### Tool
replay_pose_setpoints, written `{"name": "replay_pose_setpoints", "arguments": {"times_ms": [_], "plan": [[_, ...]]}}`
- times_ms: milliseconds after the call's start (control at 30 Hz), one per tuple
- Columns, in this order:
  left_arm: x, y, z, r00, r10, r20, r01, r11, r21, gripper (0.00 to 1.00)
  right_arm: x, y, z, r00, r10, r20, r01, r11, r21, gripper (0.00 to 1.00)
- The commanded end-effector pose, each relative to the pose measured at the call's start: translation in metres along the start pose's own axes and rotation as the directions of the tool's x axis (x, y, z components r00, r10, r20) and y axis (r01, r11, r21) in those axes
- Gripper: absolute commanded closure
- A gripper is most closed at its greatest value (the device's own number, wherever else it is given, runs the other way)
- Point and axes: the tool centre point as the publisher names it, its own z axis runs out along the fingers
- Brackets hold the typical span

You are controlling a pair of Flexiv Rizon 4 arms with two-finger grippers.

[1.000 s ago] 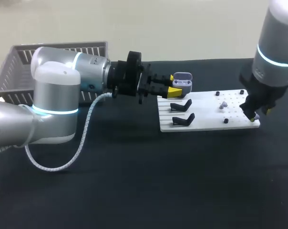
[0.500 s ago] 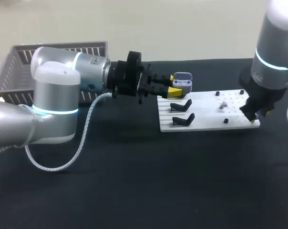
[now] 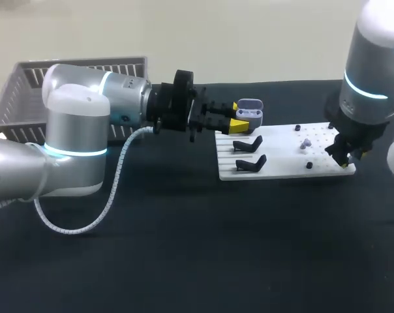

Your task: Pick up each earbud case from the left stands, insert the matching earbuds, close the lid, and place the case in the box.

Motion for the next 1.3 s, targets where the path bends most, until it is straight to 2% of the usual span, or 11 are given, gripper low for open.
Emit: {"name": "replay_pose_setpoints", "arguments": {"times_ms": [33,633,767,833,967,1067,1300], "plan": [[0.0,0.0,0.0,1.0,0.0,-0.001,0.0,1.0,0.0,1.0,0.001,0.0,0.002,1.0,0.003,0.007,-0.003,1.0,0.003,0.59],[0.0,0.0,0.0,1.0,0.0,-0.001,0.0,1.0,0.0,1.0,0.003,0.0,0.004,1.0,0.008,0.003,-0.008,1.0,0.006,0.69],[0.0,0.0,0.0,1.0,0.0,-0.001,0.0,1.0,0.0,1.0,0.004,0.0,0.004,1.0,0.009,0.003,-0.009,1.0,0.009,0.8],[0.0,0.0,0.0,1.0,0.0,-0.001,0.0,1.0,0.0,1.0,0.005,0.0,0.004,1.0,0.01,0.005,-0.01,1.0,0.014,0.99],[0.0,0.0,0.0,1.0,0.0,-0.001,0.0,1.0,0.0,1.0,0.006,0.001,0.0,1.0,0.011,0.011,-0.012,1.0,0.022,1.0],[0.0,0.0,0.0,1.0,0.0,-0.001,0.0,1.0,0.0,1.0,0.008,0.003,-0.011,0.999,0.033,0.023,-0.034,0.999,0.041,1.0],[0.0,0.0,0.0,1.0,0.0,-0.001,0.0,1.0,0.0,1.0,0.011,0.017,-0.065,0.992,0.122,0.021,-0.124,0.988,0.091,1.0]]}}
